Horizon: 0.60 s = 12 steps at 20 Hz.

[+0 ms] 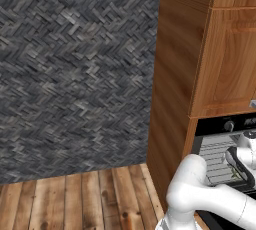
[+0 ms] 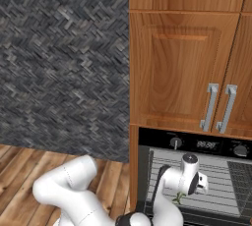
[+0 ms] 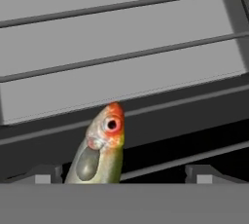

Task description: Take the fish from the oven and place it on the plate on the counter.

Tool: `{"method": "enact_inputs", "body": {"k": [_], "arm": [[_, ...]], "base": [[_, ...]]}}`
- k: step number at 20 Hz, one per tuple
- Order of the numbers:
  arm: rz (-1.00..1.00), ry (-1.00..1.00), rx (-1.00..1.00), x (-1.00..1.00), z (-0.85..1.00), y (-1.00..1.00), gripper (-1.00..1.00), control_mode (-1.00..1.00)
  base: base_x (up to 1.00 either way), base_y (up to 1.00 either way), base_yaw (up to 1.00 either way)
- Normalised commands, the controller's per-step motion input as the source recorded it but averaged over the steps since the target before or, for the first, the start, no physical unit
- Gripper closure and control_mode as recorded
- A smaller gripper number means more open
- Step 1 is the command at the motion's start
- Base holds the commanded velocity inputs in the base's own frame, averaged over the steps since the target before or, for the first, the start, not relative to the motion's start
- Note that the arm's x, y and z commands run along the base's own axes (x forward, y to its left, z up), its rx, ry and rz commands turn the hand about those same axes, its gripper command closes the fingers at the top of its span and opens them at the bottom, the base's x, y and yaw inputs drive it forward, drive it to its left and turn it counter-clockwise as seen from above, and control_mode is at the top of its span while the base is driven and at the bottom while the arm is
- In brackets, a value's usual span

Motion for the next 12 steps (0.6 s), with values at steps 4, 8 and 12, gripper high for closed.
{"method": "enact_inputs", "body": {"k": [4, 8, 12], "arm": [[-0.03, 0.04, -0.04, -0.49, -1.00, 0.00, -1.00, -1.00], [-0.04, 0.00, 0.00, -0.28, -1.00, 0.00, -1.00, -1.00], [-0.01, 0.02, 0.00, -0.41, -1.00, 0.21, 1.00, -1.00]], "base": [[0.00, 0.00, 0.00], [0.00, 0.00, 0.00], [0.00, 0.00, 0.00]]}}
